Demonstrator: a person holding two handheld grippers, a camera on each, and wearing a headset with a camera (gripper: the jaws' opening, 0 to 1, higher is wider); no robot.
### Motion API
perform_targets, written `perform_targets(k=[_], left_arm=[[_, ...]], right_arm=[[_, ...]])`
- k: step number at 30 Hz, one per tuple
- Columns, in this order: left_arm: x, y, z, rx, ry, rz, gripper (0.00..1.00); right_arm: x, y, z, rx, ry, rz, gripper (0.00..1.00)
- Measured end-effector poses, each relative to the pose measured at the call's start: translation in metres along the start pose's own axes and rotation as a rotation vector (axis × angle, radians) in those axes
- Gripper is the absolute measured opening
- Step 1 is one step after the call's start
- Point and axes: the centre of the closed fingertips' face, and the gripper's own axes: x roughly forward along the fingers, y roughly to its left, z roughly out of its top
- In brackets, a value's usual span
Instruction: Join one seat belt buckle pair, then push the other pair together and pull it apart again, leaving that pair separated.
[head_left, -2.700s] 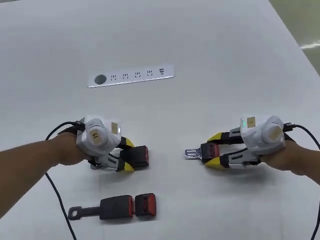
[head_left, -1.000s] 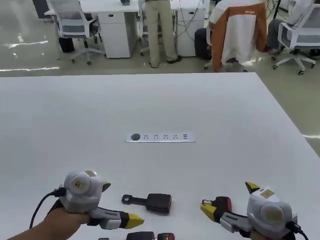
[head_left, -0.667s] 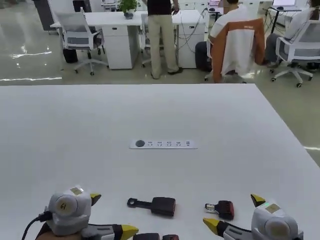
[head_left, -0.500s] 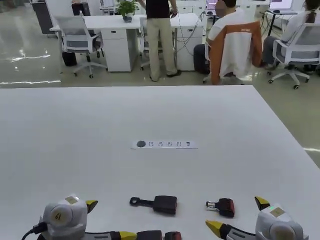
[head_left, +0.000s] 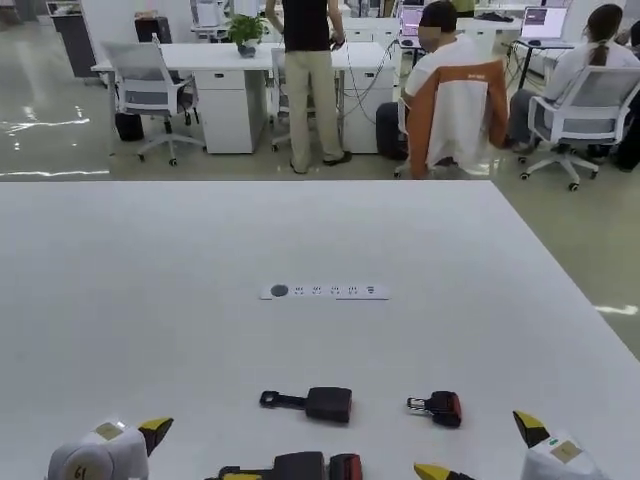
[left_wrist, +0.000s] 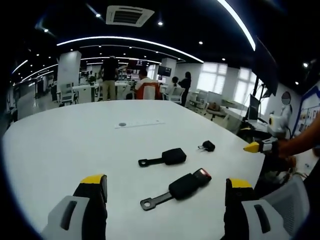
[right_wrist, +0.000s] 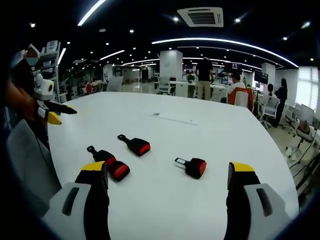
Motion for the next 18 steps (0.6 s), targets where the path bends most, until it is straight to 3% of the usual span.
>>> perform_targets(k=[5,8,11,18], left_arm=[[-0.004,0.002,-0.001,0.013,-0.018,-0.010,1.00],[-0.005,0.000,-0.010,0.052,0.027,-0.035,1.00],[-0.008,-0.008,-0.009,0.066,0.032,-0.048,1.00],[-0.015,0.000,-0.009,0.077,0.029,-0.060,1.00]], right_arm=[[-0.005,0.002,-0.001,0.007,-0.008,-0.010,0.99],[-0.006,0.006,-0.004,-0.007,-0.003,0.001,0.99],[-0.007,0.011,-0.009,-0.032,0.014,0.023,0.99],[-0.013,0.018,-0.012,-0.045,0.023,0.047,1.00]])
